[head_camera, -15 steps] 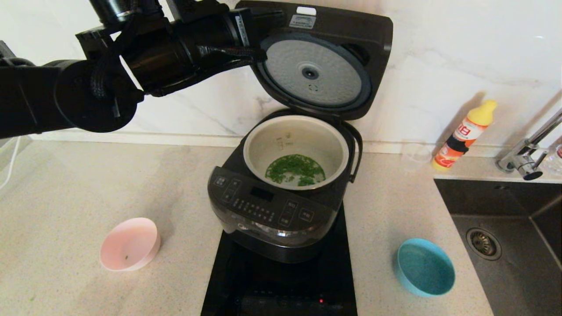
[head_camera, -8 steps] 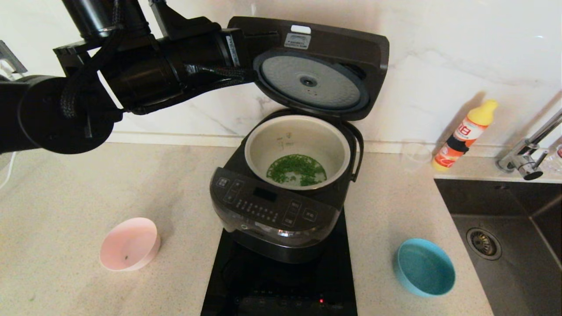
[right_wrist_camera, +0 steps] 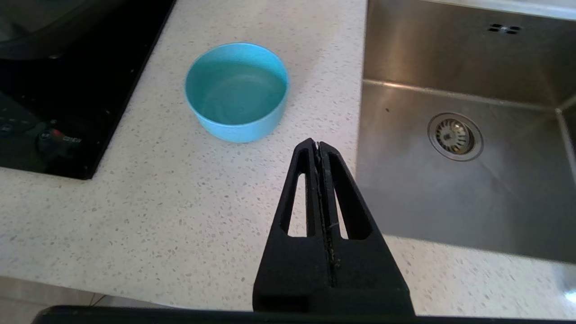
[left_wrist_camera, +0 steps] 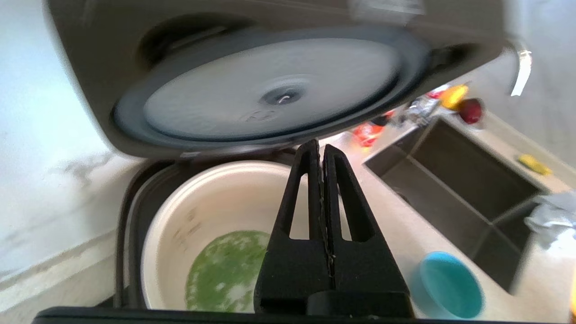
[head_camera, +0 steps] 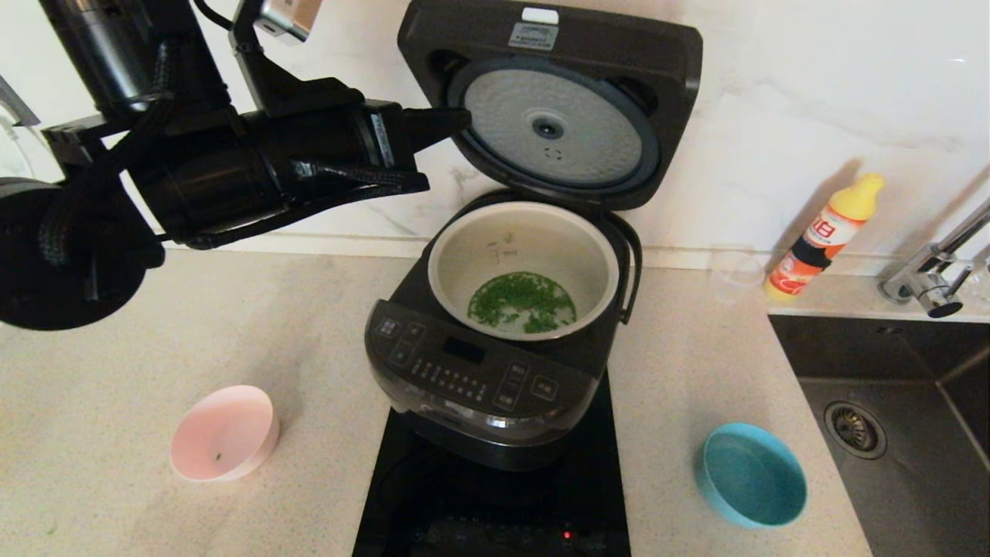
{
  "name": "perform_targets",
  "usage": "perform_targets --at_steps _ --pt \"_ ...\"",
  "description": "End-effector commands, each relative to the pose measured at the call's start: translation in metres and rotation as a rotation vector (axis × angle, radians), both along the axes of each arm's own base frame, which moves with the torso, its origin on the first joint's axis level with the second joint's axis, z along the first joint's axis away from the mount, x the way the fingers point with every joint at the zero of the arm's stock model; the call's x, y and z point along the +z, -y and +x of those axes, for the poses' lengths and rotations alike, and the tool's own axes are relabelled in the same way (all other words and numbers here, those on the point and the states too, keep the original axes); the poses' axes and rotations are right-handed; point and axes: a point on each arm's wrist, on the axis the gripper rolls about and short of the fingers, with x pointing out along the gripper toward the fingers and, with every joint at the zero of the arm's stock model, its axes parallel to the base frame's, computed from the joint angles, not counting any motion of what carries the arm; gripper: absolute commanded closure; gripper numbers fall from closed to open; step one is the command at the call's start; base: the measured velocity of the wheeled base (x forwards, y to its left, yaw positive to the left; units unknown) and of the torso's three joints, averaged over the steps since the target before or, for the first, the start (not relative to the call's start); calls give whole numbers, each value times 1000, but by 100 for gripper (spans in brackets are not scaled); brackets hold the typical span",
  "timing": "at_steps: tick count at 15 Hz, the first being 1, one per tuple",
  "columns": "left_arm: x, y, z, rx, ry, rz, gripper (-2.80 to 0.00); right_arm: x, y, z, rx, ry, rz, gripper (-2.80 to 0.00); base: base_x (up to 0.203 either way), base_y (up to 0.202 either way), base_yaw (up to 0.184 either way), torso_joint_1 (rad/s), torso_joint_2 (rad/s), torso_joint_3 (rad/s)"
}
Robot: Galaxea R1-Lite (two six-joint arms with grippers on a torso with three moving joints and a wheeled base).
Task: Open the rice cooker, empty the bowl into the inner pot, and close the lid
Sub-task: Close the rice cooker
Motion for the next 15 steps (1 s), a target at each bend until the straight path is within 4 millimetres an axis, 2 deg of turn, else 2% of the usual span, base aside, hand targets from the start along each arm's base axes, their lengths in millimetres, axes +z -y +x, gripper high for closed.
perform_targets --at_steps 1,4,9,11,15 --pt "10 -8 -15 31 32 -24 0 0 0 0 1 -2 -1 0 0 0 0 0 0 0" --pt "13 -17 -32 57 15 -23 0 0 0 0 1 -2 -1 0 0 0 0 0 0 0" --pt "-15 -31 -67 40 -365 218 0 0 0 0 1 -2 1 0 0 0 0 0 0 0" --pt "-31 -22 -64 8 -460 297 0 0 0 0 1 -2 -1 0 0 0 0 0 0 0" --pt "-65 2 -44 -33 -583 376 0 0 0 0 1 -2 -1 0 0 0 0 0 0 0"
